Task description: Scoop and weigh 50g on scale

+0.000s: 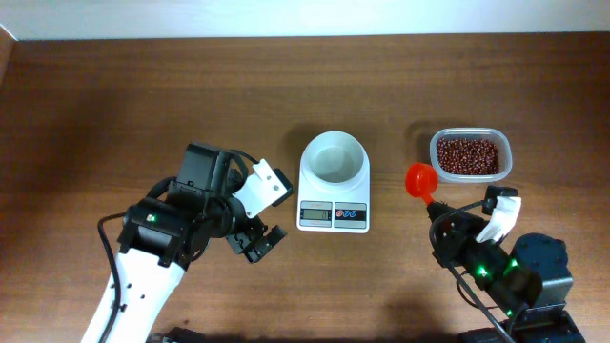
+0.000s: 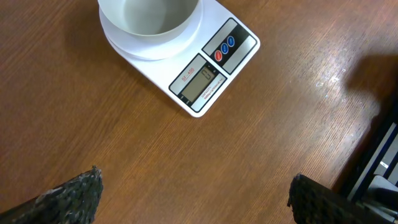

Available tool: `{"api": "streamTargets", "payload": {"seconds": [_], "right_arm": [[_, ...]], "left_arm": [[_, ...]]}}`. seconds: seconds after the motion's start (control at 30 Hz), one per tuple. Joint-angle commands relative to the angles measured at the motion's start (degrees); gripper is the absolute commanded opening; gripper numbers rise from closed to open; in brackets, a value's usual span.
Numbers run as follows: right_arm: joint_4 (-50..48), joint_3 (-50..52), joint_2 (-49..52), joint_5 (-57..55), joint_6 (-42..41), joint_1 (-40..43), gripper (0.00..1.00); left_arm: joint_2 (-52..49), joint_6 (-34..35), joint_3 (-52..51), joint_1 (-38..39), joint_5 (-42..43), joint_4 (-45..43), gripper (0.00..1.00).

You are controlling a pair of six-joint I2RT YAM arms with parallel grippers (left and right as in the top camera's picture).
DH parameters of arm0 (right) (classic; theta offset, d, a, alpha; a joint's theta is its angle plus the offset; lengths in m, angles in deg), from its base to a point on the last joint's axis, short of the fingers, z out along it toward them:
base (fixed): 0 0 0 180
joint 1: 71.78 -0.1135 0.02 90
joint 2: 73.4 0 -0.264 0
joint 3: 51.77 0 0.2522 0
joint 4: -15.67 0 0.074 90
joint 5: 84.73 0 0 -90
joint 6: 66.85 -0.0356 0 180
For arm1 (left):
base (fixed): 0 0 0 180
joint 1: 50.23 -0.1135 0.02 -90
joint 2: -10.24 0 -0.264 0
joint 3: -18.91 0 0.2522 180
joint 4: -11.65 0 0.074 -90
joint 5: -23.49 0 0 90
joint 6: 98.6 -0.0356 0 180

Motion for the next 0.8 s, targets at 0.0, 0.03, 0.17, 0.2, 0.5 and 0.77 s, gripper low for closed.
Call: {"api": "streamTargets", "payload": {"seconds": [0.0, 0.03, 0.17, 0.2, 0.5, 0.77], "right_arm": [[0.96, -0.92, -0.07, -0.74, 0.59, 0.48, 0.04], [1.38, -0.92, -0.07, -0.72, 0.59, 0.48, 0.04], [1.73, -0.9, -0.07, -0.72, 0.59, 0.48, 0.04], [2.51, -0.9, -0.07, -0.72, 0.59, 0.48, 0.04], [6.64, -0.9, -0.07, -1.9, 0.57, 0.48, 0.04], [4.52, -0.96, -0.07, -15.52, 0.66, 0.48, 0.04]], "left_arm": [[0.7, -0.96, 0.76, -0.46, 1.01, -0.09, 0.99], [0.7, -0.96, 0.76, -0.46, 1.01, -0.09, 0.99], [0.7, -0.96, 0.76, -0.46, 1.03, -0.09, 0.99], [0.7, -0.96, 0.76, -0.46, 1.01, -0.09, 0.99], [0.7, -0.96, 0.76, -0.46, 1.01, -0.09, 0.99], [0.7, -0.96, 0.76, -0.46, 1.01, -0.09, 0.99]]}}
